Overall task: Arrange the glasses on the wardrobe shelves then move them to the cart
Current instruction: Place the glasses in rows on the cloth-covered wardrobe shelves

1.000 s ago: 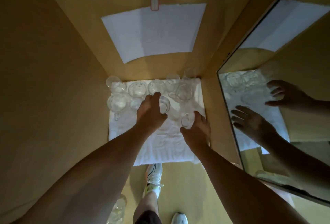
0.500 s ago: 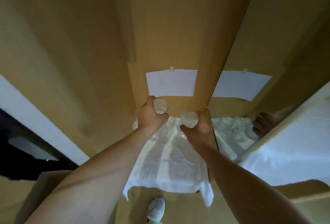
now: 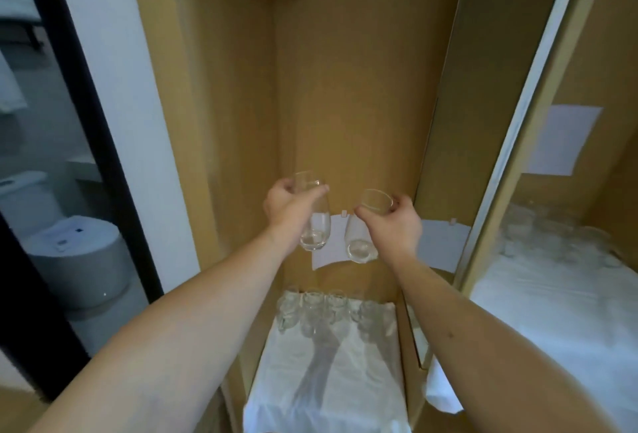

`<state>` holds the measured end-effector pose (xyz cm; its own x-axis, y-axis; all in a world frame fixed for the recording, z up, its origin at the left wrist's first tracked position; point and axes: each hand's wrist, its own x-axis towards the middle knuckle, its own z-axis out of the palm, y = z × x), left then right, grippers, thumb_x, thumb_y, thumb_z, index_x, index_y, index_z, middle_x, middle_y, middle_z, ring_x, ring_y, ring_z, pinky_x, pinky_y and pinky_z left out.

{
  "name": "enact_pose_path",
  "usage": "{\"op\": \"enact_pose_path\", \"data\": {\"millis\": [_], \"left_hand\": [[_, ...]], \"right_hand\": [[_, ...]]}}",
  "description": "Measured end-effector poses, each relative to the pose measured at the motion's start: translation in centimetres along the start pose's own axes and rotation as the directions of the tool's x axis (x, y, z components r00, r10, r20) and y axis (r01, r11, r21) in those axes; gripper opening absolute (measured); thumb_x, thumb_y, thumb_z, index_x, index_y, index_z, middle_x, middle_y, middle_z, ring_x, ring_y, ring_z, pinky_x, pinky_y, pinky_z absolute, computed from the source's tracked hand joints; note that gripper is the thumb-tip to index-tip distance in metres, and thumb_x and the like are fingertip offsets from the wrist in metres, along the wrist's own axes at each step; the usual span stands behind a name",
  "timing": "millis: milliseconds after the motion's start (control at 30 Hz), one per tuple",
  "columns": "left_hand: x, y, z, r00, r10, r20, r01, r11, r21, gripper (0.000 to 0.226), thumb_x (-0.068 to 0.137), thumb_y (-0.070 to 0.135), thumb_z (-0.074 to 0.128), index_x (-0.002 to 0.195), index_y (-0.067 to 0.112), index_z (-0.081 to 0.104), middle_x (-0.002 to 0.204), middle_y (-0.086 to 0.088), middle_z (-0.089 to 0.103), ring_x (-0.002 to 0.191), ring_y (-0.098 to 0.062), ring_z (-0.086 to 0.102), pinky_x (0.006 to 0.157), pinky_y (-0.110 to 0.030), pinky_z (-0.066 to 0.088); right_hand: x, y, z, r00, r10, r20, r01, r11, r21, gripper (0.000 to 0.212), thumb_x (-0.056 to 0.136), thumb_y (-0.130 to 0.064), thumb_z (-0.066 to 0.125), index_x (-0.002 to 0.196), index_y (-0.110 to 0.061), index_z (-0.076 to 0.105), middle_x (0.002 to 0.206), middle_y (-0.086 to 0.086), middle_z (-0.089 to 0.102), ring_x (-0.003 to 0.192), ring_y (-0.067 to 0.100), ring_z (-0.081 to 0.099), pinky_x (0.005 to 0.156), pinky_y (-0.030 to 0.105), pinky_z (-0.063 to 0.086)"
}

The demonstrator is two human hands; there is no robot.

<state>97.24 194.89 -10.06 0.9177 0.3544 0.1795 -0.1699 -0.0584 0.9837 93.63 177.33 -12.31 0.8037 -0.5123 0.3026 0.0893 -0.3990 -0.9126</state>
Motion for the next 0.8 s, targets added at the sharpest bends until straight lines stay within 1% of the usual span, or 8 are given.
{"op": "enact_pose_path", "data": {"millis": [133,233,300,400,500,600,700,800], "left_hand": [[-1.4,4.0,-1.9,0.996,0.076,0.04,-0.07,0.987,-0.144,0.05,0.053,0.042,0.095,0.093,0.03,0.067,0.101,0.008,0.07,0.089,-0.008,0.069,0.076,-0.024,0.052],[-2.6,6.4,-3.5,0.986,0.146,0.078,-0.127,0.97,-0.209,0.045,0.057,0.044,0.092,0.092,0.028,0.07,0.098,0.006,0.073,0.088,-0.011,0.069,0.078,-0.025,0.051],[-3.7,7.7,-4.4,0.977,0.181,0.117,-0.15,0.961,-0.232,0.045,0.058,0.05,0.089,0.092,0.028,0.069,0.099,0.003,0.073,0.091,-0.013,0.069,0.084,-0.029,0.052],[-5.3,8.9,-5.5,0.966,0.204,0.16,-0.16,0.955,-0.25,0.051,0.059,0.06,0.083,0.097,0.032,0.065,0.104,0.007,0.072,0.099,-0.014,0.068,0.092,-0.035,0.054],[-6.8,9.8,-6.2,0.964,0.194,0.18,-0.137,0.947,-0.289,0.049,0.063,0.064,0.081,0.099,0.036,0.062,0.11,0.003,0.07,0.105,-0.024,0.068,0.096,-0.051,0.055],[-8.7,10.4,-6.3,0.97,0.146,0.195,-0.075,0.941,-0.331,0.05,0.062,0.066,0.081,0.099,0.037,0.063,0.11,-0.006,0.071,0.099,-0.035,0.069,0.093,-0.062,0.054],[-10.5,10.4,-5.9,0.969,0.127,0.214,-0.044,0.934,-0.355,0.049,0.062,0.068,0.08,0.093,0.034,0.063,0.099,-0.003,0.072,0.089,-0.028,0.067,0.091,-0.06,0.054],[-12.1,10.3,-5.0,0.95,0.117,0.289,-0.007,0.935,-0.356,0.055,0.064,0.07,0.078,0.097,0.029,0.061,0.094,-0.001,0.066,0.085,-0.024,0.056,0.086,-0.059,0.053]], "right_hand": [[-1.5,-4.4,-1.7,0.997,-0.003,-0.079,0.013,0.992,0.122,0.044,0.065,-0.051,0.083,0.092,-0.028,0.057,0.081,-0.017,0.059,0.072,-0.003,0.054,0.059,0.018,0.036],[-3.1,-6.9,-2.8,0.994,-0.009,-0.106,0.035,0.97,0.242,0.066,0.064,-0.057,0.084,0.114,-0.018,0.067,0.102,-0.003,0.067,0.09,0.009,0.063,0.075,0.023,0.047],[-4.5,-8.3,-3.8,0.991,-0.051,-0.123,0.083,0.96,0.268,0.073,0.065,-0.061,0.084,0.124,-0.023,0.065,0.11,-0.003,0.063,0.095,0.007,0.061,0.081,0.022,0.047],[-6.5,-10.0,-5.2,0.98,-0.113,-0.162,0.158,0.94,0.301,0.065,0.066,-0.063,0.083,0.12,-0.031,0.064,0.11,-0.005,0.059,0.094,0.005,0.058,0.083,0.022,0.047],[-8.3,-11.2,-6.5,0.977,-0.104,-0.185,0.165,0.92,0.356,0.06,0.071,-0.059,0.084,0.121,-0.034,0.063,0.112,-0.012,0.062,0.103,0.001,0.058,0.091,0.027,0.049],[-9.8,-11.9,-7.8,0.973,-0.079,-0.217,0.161,0.906,0.391,0.054,0.076,-0.054,0.083,0.12,-0.032,0.061,0.097,-0.019,0.066,0.089,-0.009,0.062,0.084,0.024,0.05],[-11.0,-11.6,-9.5,0.965,-0.064,-0.254,0.15,0.931,0.334,0.039,0.082,-0.056,0.077,0.11,-0.041,0.054,0.083,-0.038,0.063,0.081,-0.023,0.056,0.075,0.019,0.043],[-12.3,-10.9,-11.5,0.953,-0.005,-0.302,0.094,0.956,0.28,0.043,0.081,-0.064,0.071,0.11,-0.039,0.051,0.088,-0.024,0.065,0.092,-0.002,0.063,0.084,0.028,0.049]]}}
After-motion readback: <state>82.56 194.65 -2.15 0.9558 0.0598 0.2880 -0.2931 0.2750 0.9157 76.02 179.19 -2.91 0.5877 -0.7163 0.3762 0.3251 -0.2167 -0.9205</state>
